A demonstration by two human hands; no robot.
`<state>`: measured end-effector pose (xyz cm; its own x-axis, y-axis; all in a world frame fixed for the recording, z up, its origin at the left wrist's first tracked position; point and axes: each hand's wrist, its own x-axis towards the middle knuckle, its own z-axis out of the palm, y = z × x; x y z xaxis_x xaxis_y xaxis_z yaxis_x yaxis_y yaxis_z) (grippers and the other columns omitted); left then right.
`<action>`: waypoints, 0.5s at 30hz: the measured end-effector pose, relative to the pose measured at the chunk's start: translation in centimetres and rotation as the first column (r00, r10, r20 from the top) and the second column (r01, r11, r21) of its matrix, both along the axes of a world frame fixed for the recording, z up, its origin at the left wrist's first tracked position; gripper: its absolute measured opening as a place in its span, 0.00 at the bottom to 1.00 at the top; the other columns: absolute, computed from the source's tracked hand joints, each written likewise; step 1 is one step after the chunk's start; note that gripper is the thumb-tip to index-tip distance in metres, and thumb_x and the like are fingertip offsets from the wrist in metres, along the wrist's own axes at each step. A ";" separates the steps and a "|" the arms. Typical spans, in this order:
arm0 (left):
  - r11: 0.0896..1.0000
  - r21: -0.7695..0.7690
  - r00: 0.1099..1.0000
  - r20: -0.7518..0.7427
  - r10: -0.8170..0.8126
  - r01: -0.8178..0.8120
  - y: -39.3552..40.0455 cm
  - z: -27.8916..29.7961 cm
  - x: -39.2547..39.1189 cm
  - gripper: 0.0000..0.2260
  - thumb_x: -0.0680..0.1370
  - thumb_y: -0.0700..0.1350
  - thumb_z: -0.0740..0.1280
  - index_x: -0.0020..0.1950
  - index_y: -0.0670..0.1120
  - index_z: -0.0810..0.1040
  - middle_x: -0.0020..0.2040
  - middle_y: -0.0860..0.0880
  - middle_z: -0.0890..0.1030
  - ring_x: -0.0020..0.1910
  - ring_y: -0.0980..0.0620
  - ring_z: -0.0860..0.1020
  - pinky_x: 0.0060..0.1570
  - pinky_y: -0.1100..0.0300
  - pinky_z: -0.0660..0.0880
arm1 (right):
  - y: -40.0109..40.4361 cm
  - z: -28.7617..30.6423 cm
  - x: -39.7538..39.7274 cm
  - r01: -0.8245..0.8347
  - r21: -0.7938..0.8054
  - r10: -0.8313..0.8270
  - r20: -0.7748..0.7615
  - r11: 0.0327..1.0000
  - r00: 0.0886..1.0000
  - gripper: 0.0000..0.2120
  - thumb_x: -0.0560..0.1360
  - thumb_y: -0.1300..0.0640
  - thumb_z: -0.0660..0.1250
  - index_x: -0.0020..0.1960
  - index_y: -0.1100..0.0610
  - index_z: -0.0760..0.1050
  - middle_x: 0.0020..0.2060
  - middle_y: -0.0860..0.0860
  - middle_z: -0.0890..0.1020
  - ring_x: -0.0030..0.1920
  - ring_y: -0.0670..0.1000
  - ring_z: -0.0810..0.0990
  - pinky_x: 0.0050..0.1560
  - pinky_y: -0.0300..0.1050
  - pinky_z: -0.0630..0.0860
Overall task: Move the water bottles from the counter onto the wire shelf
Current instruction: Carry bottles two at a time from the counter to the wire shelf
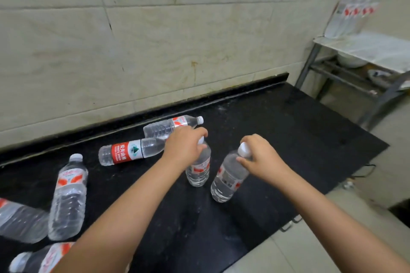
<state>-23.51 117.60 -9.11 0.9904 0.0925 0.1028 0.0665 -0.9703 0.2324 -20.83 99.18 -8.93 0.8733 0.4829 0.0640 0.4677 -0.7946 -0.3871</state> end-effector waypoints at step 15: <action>0.898 0.367 0.941 0.135 -0.311 0.244 -21.4 7.3 6.0 0.17 0.79 0.50 0.62 0.64 0.42 0.69 0.57 0.43 0.77 0.56 0.42 0.73 0.54 0.50 0.71 | -20.5 8.0 5.2 0.229 -0.085 -0.177 0.400 0.970 0.899 0.18 0.76 0.47 0.61 0.59 0.57 0.69 0.55 0.55 0.76 0.56 0.57 0.73 0.56 0.49 0.68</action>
